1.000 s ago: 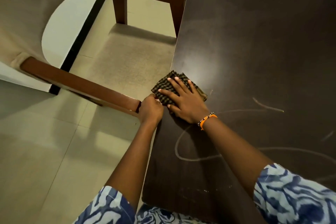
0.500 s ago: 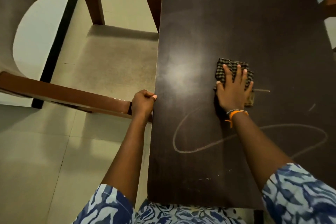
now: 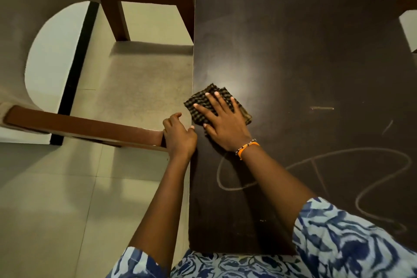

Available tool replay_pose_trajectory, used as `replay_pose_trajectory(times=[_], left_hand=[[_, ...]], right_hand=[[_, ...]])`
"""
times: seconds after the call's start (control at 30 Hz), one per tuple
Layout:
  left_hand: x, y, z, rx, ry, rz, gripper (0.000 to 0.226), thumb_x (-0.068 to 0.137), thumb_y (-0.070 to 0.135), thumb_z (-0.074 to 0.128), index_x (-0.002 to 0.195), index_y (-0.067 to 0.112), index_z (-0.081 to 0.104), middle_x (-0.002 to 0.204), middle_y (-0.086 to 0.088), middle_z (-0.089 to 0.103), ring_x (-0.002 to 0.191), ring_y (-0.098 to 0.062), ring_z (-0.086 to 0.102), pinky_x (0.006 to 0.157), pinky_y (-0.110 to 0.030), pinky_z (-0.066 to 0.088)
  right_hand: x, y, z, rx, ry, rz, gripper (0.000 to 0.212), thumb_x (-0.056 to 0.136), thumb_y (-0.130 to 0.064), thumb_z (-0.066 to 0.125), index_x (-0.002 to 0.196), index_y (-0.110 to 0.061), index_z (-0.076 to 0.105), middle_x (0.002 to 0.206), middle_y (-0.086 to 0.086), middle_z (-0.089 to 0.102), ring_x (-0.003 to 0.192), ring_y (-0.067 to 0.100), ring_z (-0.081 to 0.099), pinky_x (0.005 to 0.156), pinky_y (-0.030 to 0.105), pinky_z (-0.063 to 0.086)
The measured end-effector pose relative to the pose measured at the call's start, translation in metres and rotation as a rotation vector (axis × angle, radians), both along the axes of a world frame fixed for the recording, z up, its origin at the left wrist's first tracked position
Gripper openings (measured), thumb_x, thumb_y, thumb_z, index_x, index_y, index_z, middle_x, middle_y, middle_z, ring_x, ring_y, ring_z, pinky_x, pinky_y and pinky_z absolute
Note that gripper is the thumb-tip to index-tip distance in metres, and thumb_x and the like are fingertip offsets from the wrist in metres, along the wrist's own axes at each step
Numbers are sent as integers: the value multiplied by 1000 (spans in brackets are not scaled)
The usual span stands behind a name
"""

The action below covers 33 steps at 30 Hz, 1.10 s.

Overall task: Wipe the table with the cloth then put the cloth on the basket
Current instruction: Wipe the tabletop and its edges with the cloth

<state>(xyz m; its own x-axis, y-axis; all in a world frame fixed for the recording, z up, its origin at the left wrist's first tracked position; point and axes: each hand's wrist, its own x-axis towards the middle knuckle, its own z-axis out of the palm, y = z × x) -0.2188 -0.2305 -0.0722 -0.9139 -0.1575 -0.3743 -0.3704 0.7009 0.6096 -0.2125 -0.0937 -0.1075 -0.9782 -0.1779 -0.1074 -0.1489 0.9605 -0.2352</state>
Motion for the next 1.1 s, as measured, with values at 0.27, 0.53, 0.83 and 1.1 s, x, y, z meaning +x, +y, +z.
replay_pose_trajectory(times=[0.27,0.53,0.83,1.1], left_hand=[[6,48,7,-83,176,-324,72,85,17,61,145,10,21,148,-13,22,136,-30,32,111,-40,36],[16,74,13,48,197,-539,70,89,14,57,147,13,18,152,-7,19,139,-25,29,109,-37,34],[21,85,19,65,189,-509,66,90,6,53,146,14,19,148,-6,28,133,-22,38,105,-34,39],[28,110,20,17,218,-550,64,86,-1,50,144,10,24,143,-10,33,128,-26,43,99,-40,46]], right_hand=[[49,139,5,47,-23,-520,58,90,-40,35,146,-35,23,159,4,12,146,27,9,113,55,10],[95,224,16,74,-36,-981,59,95,-30,42,149,-23,18,159,4,9,146,31,3,114,59,2],[48,100,12,41,-33,-609,64,93,-33,41,150,-25,11,160,4,4,147,28,0,114,56,-2],[57,109,5,18,-36,-237,63,86,-41,24,147,-27,24,157,2,22,145,25,16,114,51,10]])
